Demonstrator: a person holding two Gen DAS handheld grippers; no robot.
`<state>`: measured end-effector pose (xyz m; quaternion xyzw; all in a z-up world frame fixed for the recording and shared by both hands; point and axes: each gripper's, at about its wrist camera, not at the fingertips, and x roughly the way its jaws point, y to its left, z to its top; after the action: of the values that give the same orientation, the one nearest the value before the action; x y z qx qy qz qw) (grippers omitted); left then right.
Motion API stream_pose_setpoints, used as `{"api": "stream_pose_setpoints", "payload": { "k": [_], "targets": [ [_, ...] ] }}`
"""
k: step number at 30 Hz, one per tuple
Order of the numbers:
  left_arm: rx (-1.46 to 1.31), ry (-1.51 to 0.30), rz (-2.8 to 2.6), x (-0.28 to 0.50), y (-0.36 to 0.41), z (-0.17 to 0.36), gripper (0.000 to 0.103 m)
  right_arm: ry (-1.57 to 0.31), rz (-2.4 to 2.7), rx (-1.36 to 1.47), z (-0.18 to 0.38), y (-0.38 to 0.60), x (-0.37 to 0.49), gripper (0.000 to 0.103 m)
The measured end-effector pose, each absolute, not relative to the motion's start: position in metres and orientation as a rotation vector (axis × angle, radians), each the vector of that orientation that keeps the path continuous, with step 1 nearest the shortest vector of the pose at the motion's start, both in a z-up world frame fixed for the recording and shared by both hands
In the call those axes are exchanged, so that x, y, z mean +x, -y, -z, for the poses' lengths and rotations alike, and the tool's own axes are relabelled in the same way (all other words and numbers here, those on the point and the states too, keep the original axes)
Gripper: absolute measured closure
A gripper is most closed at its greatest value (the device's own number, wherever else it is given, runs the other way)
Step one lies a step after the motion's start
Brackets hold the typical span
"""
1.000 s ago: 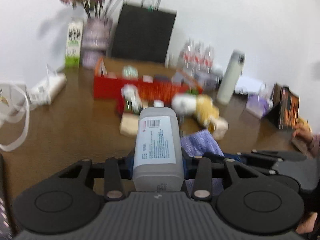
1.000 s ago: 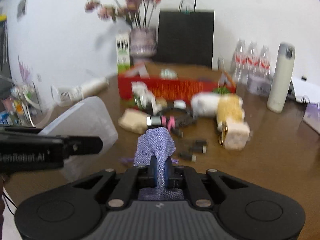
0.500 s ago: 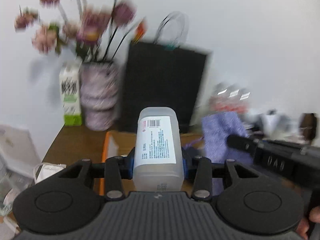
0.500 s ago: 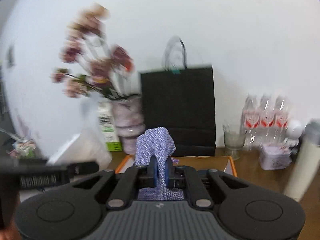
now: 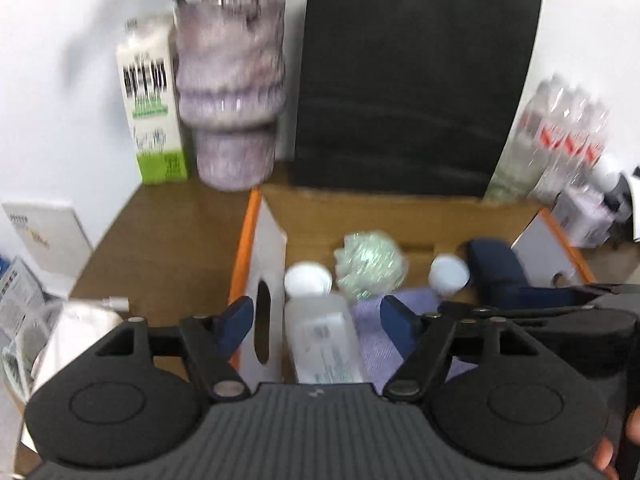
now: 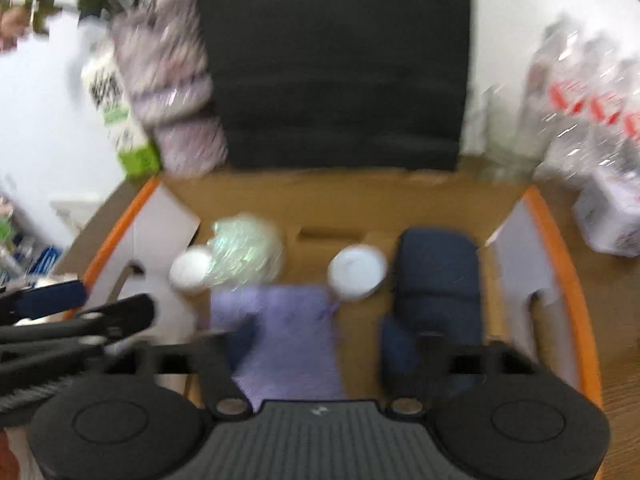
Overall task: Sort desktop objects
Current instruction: 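Carry the bottle and purple bag into the cardboard box and open both tools, then move both tools back over the table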
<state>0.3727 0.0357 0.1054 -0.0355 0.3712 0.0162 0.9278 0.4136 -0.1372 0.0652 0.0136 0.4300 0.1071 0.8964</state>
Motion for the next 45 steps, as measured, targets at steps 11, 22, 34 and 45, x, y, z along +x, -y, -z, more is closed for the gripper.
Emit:
{"api": "stream_pose_setpoints", "payload": {
  "k": [11,22,34,45],
  "targets": [
    [-0.061,-0.627,0.016,0.263,-0.02,-0.147,0.0,-0.694,-0.129,-0.067,-0.121,0.192,0.298,0.011],
    [0.022,-0.554,0.061,0.078,0.023,-0.052,0.0,-0.631,-0.153,-0.115,-0.038,0.21,0.088,0.011],
    [-0.01,-0.702,0.068,0.07,0.017,-0.014,0.0,-0.644,-0.108,-0.155,-0.008,0.204,0.061,0.011],
    [0.024,-0.711,0.069,0.069,0.023,-0.011,0.0,-0.701,-0.103,-0.014,-0.003,0.224,0.071,0.009]
  ]
}}
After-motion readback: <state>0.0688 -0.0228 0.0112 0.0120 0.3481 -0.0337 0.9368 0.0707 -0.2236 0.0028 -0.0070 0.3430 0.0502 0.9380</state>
